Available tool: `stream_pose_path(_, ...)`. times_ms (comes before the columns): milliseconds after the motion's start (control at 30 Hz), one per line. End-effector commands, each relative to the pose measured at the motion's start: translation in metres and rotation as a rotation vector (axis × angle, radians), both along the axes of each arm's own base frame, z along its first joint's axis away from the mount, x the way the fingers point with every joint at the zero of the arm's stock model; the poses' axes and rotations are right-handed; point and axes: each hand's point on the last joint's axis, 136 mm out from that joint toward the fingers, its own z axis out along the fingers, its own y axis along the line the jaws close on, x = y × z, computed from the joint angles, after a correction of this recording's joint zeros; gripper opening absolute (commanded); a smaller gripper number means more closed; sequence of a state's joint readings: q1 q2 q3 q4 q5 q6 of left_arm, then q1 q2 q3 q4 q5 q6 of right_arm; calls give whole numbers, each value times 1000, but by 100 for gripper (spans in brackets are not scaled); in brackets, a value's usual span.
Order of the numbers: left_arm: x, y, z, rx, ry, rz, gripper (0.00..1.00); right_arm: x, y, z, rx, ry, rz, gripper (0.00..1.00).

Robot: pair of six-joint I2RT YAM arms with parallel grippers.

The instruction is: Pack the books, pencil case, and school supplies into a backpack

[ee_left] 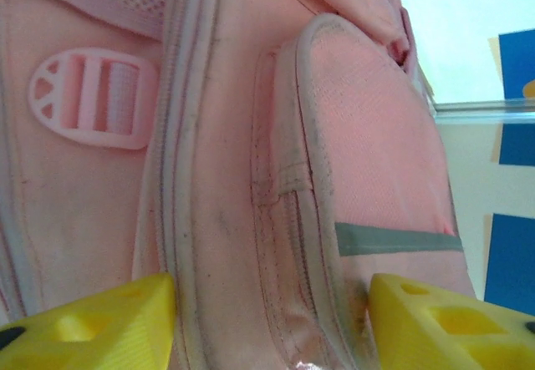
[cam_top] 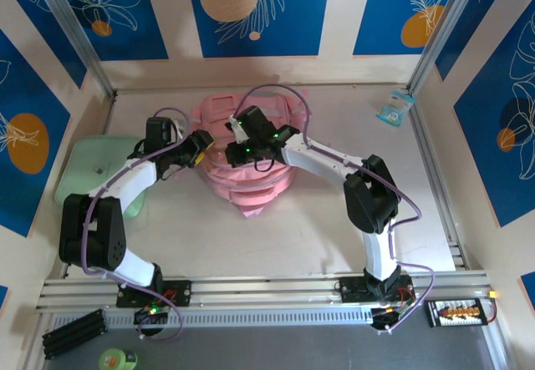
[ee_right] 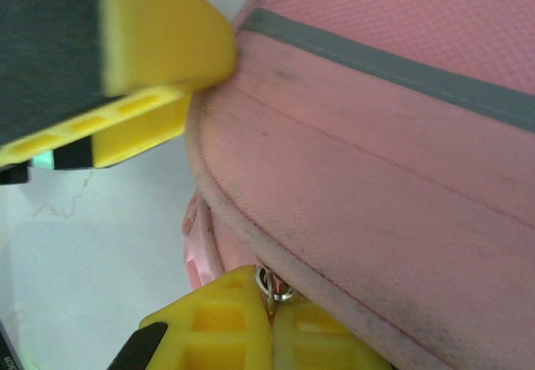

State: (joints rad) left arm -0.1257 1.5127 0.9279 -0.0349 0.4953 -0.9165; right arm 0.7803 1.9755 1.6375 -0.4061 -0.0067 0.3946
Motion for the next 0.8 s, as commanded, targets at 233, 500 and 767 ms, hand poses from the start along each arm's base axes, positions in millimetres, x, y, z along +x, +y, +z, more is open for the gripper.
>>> stream_pose_path(233, 11, -2, 21, -24, -48, 1, 45, -20, 26, 16, 80, 30, 102, 0)
stream_pose_path(500, 5, 14, 31, 85, -71, 38, 52, -16, 24, 16, 74, 27, 74, 0)
stream_pose_path(767, 3, -4, 32, -8, -87, -20, 46, -19, 26, 28, 120, 8, 88, 0)
